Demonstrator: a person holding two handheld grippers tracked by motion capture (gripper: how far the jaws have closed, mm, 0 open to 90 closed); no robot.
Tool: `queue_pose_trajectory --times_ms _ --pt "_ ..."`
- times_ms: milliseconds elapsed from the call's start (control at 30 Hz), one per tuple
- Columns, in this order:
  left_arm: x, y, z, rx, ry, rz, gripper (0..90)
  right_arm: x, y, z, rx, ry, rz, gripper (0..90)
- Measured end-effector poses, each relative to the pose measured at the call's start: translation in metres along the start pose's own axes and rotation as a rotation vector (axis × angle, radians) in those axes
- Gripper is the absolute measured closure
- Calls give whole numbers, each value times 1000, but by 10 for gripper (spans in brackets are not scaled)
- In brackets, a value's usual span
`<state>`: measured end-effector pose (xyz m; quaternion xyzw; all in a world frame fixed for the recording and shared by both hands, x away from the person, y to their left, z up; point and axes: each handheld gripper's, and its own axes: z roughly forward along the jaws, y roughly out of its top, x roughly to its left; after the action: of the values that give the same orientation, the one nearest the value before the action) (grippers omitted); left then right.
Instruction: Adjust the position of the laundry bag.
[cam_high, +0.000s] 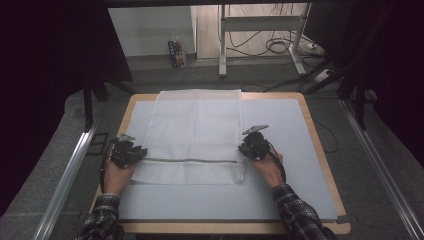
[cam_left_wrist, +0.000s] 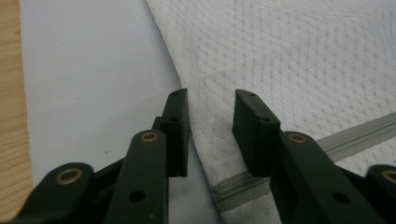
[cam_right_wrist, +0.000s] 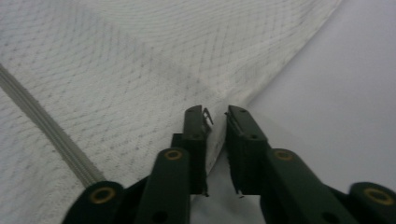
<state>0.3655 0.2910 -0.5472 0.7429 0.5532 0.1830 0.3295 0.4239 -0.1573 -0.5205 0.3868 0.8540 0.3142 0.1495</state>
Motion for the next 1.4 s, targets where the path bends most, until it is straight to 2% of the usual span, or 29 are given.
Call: queue_pose_trajectory --times_ms 67,167,233,300,433,500,533,600,700,833,900,933,1000,1100,1267,1400 --pt "1 0 0 0 5 -7 758 0 0 0 2 13 -7 861" --pt "5 -1 0 -14 -23 -29 844 1 0 0 0 19 -6 876" --pt "7 -1 -1 -16 -31 -26 887 -2 0 0 0 32 10 879" --pt "6 -1 -2 -20 -30 -26 893 -4 0 0 -2 44 26 880" --pt "5 -1 -2 -16 -32 -14 897 -4 0 -1 -5 44 20 880" --pt "5 0 -3 -10 -41 -7 897 -4 0 -2 -4 40 13 879" --pt "6 0 -4 -7 -65 -24 897 -4 0 -4 -6 39 9 879" --pt "7 -1 -4 -5 -79 -26 897 -6 0 -5 -10 43 5 879" --pt "7 -1 -5 -5 -84 -24 897 -8 -1 -7 -18 53 11 879" --pt "2 1 -8 -1 -95 -7 896 -9 -2 -13 -15 59 11 879" --pt "-1 1 -9 8 -107 2 893 -11 -4 -18 -15 58 -16 879" --pt "-3 0 -9 21 -124 5 893 -11 -5 -20 -9 56 -20 879" --pt "-7 0 -10 24 -133 15 893 -12 -8 -23 -7 58 -28 879" --pt "-11 0 -12 22 -137 26 893 -14 -10 -27 -8 62 -26 879" --pt "-23 -1 -17 28 -137 76 892 -17 -15 -36 -5 57 -32 880" --pt "-29 -2 -19 27 -145 85 892 -18 -18 -40 0 57 -30 880"
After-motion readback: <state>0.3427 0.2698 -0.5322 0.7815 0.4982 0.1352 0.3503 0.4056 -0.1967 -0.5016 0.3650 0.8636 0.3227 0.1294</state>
